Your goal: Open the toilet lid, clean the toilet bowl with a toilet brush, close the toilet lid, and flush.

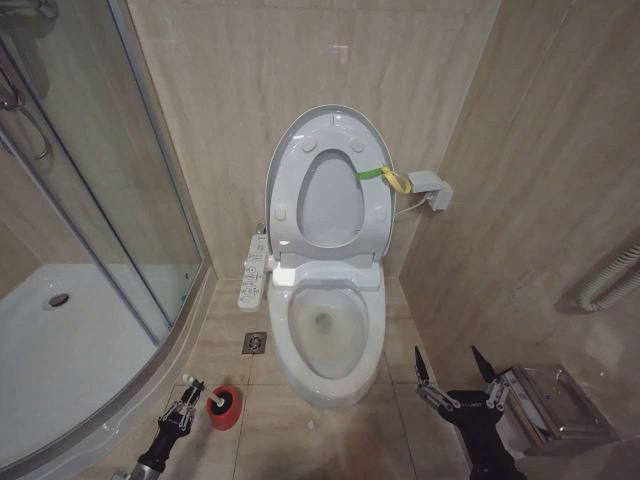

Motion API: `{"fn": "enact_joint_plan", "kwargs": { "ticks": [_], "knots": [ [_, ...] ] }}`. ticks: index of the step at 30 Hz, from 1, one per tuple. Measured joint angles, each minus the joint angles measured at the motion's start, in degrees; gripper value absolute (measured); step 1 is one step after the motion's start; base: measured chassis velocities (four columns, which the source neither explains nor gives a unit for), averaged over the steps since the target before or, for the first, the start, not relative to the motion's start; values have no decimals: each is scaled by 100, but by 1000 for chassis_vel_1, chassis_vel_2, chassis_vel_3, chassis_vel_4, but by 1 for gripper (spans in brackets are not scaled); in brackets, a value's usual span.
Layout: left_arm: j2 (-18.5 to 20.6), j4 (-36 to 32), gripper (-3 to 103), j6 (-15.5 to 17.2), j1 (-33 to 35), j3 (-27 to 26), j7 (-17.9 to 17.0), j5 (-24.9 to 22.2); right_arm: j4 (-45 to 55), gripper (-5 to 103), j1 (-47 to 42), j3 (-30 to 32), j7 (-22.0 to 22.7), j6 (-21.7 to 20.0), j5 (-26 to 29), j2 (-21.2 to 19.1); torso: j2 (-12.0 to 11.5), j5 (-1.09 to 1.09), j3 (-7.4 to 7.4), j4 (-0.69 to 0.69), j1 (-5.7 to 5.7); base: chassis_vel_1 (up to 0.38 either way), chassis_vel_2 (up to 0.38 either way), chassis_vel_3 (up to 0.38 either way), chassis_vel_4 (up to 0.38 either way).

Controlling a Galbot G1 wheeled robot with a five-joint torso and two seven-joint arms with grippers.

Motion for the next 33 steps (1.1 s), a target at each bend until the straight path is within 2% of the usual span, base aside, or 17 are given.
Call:
{"fn": "enact_joint_plan", "kwargs": {
  "ticks": [10,11,16,17,21,23,24,25,28,29,30,31,32,33],
  "knots": [
    [23,-307,15,31,146,72,-167,-133,0,100,0,0,0,0,0,0,4,-2,2,0,1,0,0,0,0],
    [22,-410,24,31,189,73,-188,-155,0,100,0,0,0,0,0,0,5,1,2,0,1,0,0,0,0],
    [18,-690,24,29,345,55,-230,-171,0,100,0,0,-1,0,0,0,6,2,3,0,2,0,0,0,0],
    [15,-751,51,29,388,48,-258,-171,0,100,0,0,0,0,0,0,7,2,3,0,2,0,0,0,0],
    [-15,-986,51,27,575,26,-501,-127,0,100,0,0,0,0,0,0,7,2,3,0,2,0,0,0,0],
    [-61,-1397,51,27,826,27,-1153,144,0,100,0,0,0,0,0,0,8,3,3,1,2,0,0,0,0],
    [-61,-1397,51,27,826,27,-1153,144,0,100,0,0,0,0,0,0,8,3,3,1,2,0,0,0,0],
    [-88,-1700,77,27,977,73,-1604,252,0,100,0,0,0,0,0,0,8,4,3,1,2,0,0,0,0],
    [-155,-2415,77,171,1289,147,-2320,354,0,100,0,0,0,0,0,-1,9,3,4,1,2,0,0,0,0],
    [-205,-2912,77,345,1498,195,-2665,420,0,100,0,0,1,0,0,0,10,5,4,0,2,0,0,0,0],
    [-205,-2912,77,345,1498,195,-2665,420,0,100,0,0,1,0,0,0,10,5,4,0,2,0,0,0,0],
    [-254,-3310,77,534,1686,232,-2933,498,0,100,0,0,0,0,0,0,10,5,3,-2,2,0,0,0,0],
    [-301,-3627,99,650,1828,253,-3109,590,0,100,0,1,0,0,0,0,10,3,4,2,2,0,0,0,0],
    [-335,-3855,99,719,1916,261,-3227,684,0,100,0,0,-1,0,0,0,10,3,4,2,3,0,0,0,0]
  ]
}}
